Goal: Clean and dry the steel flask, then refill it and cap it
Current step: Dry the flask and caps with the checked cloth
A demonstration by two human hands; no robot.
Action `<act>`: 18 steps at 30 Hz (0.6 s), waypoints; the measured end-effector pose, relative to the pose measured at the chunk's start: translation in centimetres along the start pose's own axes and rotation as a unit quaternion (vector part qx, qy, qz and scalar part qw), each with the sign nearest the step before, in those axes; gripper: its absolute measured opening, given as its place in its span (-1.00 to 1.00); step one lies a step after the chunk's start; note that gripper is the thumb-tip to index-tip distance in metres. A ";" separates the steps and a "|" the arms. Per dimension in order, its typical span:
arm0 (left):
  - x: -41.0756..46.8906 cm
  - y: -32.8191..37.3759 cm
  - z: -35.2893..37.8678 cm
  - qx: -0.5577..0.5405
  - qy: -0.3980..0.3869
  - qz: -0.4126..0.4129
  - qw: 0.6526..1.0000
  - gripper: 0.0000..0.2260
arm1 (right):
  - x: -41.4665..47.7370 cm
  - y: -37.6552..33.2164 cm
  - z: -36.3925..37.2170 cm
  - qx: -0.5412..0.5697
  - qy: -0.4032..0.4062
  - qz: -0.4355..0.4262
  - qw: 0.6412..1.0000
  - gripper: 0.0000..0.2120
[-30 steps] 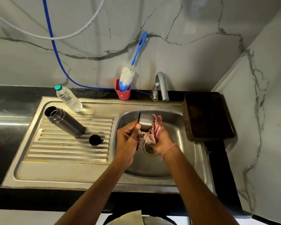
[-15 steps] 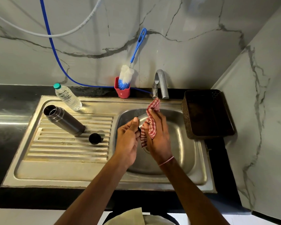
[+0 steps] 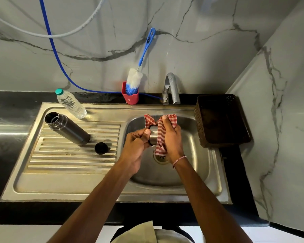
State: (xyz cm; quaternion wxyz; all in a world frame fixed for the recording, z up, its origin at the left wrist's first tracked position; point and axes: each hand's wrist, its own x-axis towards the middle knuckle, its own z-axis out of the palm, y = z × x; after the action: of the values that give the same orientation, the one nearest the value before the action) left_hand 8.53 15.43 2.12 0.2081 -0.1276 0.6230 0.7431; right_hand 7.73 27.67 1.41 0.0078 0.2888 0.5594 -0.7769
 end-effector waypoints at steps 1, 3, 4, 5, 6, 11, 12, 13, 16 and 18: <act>0.0 -0.2 -0.1 -0.013 -0.001 -0.008 1.000 -0.76 | 0.2 0.0 -0.1 0.022 -0.001 0.013 1.000 -0.87; -0.1 -0.4 -0.1 -0.029 0.000 -0.019 0.999 -0.80 | 0.3 0.2 -0.3 0.045 0.002 0.025 0.999 -0.88; -0.2 -0.5 -0.1 -0.036 0.002 -0.019 0.999 -0.80 | 0.4 0.3 -0.5 0.045 0.004 0.020 0.999 -0.87; -0.2 -0.8 -0.3 -0.041 0.004 -0.020 0.999 -0.79 | 0.5 0.6 -0.6 0.038 0.007 0.012 0.999 -0.86; -0.3 -1.0 -0.3 -0.046 0.004 -0.021 0.999 -0.77 | 0.5 0.8 -0.7 0.036 0.013 0.003 0.999 -0.83; -0.2 -1.6 -0.6 -0.131 0.012 -0.051 0.990 -0.74 | 0.1 2.1 -1.4 0.094 0.023 0.005 0.995 -0.75; 0.0 -1.8 -0.6 -0.160 0.013 -0.057 0.985 -0.81 | -0.1 2.5 -1.5 0.103 0.026 0.013 0.994 -0.74; 0.0 -1.9 -0.6 -0.186 0.014 -0.058 0.981 -0.81 | -0.3 2.9 -1.4 0.108 0.028 0.021 0.994 -0.70; 0.0 -2.6 -0.1 -0.186 0.007 -0.058 0.981 -0.64 | -0.9 4.5 -0.8 0.111 0.050 0.068 0.990 -0.43; -0.1 -3.1 0.0 -0.143 0.013 -0.029 0.989 -0.71 | -0.9 5.4 -0.9 0.083 0.056 0.089 0.991 -0.29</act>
State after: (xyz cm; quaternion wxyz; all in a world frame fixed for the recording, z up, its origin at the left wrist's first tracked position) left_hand 10.11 15.84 -0.58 0.2009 -0.1841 0.5092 0.8164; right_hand 10.64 26.15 -3.01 0.0216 0.3803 0.4645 -0.7994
